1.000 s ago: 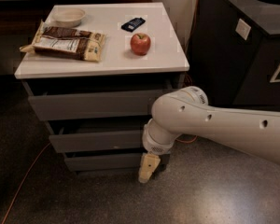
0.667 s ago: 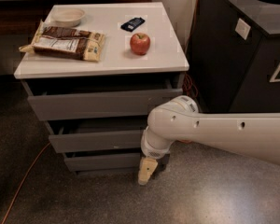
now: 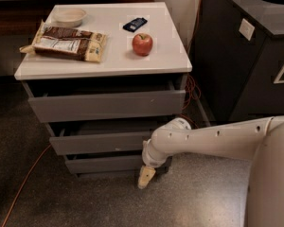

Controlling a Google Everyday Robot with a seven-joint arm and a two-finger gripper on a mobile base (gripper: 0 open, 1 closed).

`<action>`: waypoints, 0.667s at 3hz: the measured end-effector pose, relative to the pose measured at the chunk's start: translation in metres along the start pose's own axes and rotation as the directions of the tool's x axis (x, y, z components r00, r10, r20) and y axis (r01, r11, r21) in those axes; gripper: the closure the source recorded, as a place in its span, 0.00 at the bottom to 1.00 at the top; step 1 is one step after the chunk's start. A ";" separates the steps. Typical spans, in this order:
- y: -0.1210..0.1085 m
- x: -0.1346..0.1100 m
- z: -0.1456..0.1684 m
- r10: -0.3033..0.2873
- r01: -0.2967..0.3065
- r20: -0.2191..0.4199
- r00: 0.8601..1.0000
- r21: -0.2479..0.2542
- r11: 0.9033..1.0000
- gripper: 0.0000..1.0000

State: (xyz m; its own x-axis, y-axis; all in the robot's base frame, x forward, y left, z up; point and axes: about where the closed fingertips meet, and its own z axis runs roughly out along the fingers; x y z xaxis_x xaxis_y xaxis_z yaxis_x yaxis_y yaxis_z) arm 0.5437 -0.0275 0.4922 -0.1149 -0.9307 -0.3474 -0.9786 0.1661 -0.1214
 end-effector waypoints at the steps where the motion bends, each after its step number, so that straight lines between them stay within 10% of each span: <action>1: -0.015 0.009 0.062 -0.033 0.033 0.045 0.998 -0.004 0.999 0.00; 2: -0.030 0.021 0.122 -0.036 0.036 0.133 0.990 0.003 0.999 0.00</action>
Offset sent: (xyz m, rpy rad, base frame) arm 0.0703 0.0141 -0.1670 0.2101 -0.0561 0.0508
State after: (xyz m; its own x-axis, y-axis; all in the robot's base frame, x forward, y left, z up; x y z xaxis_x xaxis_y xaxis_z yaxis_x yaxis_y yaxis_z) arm 0.5917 -0.0121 0.3748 -0.0558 -0.8845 -0.4632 -0.9816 0.1333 -0.1365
